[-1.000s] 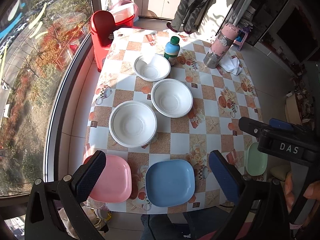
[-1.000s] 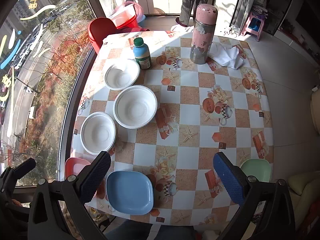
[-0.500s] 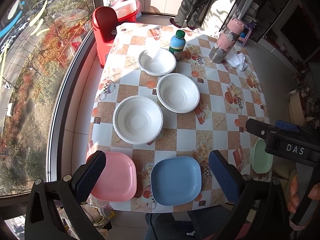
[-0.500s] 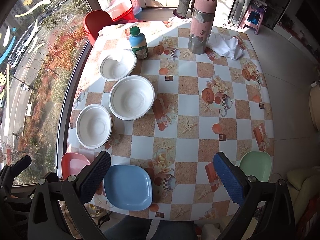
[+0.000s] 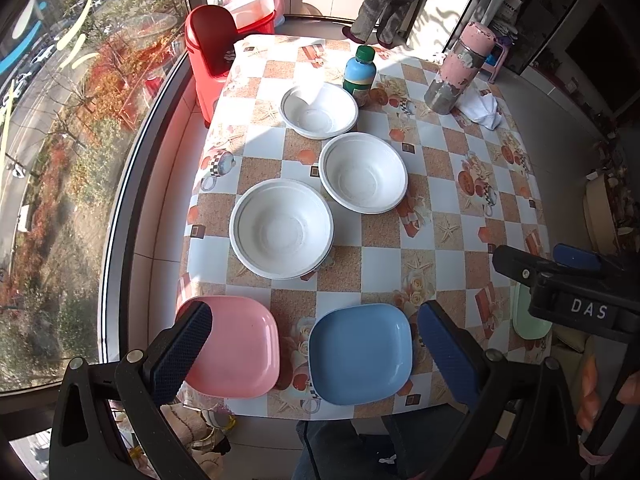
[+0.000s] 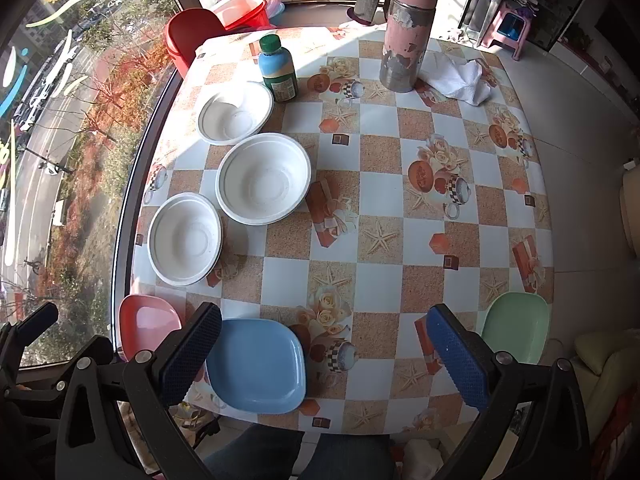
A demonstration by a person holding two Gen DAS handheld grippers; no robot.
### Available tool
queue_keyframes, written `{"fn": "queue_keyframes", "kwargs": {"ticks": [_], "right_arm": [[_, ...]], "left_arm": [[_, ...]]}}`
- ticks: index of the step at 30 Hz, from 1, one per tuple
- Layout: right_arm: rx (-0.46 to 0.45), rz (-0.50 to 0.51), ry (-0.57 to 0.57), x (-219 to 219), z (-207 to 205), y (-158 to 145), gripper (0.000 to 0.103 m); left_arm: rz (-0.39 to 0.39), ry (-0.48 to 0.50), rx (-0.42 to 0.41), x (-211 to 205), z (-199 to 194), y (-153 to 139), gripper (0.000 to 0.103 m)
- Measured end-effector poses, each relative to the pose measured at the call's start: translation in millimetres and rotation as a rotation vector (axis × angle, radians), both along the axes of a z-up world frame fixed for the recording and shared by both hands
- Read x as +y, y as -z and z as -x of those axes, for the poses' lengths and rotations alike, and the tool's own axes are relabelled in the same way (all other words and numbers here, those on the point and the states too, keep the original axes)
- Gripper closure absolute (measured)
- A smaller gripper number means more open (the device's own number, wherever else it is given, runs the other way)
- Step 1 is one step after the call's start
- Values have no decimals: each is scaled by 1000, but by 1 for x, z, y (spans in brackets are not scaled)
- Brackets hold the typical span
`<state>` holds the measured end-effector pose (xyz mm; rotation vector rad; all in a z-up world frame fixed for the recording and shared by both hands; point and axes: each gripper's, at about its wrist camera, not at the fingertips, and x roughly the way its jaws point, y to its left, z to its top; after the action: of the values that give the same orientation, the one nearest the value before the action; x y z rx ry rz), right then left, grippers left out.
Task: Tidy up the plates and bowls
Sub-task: 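Move the right gripper toward the blue square plate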
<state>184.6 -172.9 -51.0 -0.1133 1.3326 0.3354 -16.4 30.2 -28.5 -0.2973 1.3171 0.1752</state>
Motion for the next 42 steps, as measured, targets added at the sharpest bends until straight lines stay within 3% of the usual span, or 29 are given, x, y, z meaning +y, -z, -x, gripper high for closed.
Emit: {"fn": "queue_keyframes", "kwargs": {"ticks": [31, 42], "right_arm": [[170, 0, 48, -17, 15, 54, 0], [249, 41, 27, -15, 25, 95, 0]], "left_arm": [[-50, 68, 139, -14, 4, 42, 0], [-69, 114, 269, -13, 13, 103, 0]]}}
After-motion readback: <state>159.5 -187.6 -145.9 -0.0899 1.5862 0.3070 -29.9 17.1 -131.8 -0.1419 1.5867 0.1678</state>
